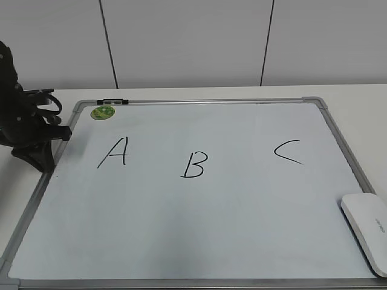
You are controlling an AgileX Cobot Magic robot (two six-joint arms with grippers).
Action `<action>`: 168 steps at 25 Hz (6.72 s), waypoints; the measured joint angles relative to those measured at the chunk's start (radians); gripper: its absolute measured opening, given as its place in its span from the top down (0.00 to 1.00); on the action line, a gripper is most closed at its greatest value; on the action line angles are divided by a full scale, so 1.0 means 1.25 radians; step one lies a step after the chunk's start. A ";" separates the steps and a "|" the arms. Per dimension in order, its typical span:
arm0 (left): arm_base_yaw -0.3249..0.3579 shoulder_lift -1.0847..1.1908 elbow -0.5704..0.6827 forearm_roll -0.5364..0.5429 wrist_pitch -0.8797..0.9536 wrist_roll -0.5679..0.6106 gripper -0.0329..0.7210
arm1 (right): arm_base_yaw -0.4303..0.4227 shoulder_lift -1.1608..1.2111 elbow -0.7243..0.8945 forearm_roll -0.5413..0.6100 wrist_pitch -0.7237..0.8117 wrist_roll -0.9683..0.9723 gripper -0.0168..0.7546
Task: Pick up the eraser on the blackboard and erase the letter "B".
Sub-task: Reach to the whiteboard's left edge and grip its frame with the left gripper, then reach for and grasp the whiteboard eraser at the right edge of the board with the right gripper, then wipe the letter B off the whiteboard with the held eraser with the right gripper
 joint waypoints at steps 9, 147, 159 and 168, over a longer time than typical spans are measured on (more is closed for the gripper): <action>0.000 0.000 -0.001 0.007 0.000 -0.007 0.93 | 0.000 0.000 0.000 0.000 0.001 0.000 0.28; 0.001 0.000 -0.002 0.012 0.006 -0.008 0.93 | 0.235 1.618 -0.859 0.071 0.018 0.070 0.29; 0.001 0.000 -0.002 0.012 0.006 -0.008 0.93 | 0.331 1.803 -1.104 0.010 0.052 0.089 0.29; 0.001 0.000 -0.002 0.012 0.007 -0.008 0.93 | 0.389 1.904 -1.213 -0.059 0.065 0.121 0.29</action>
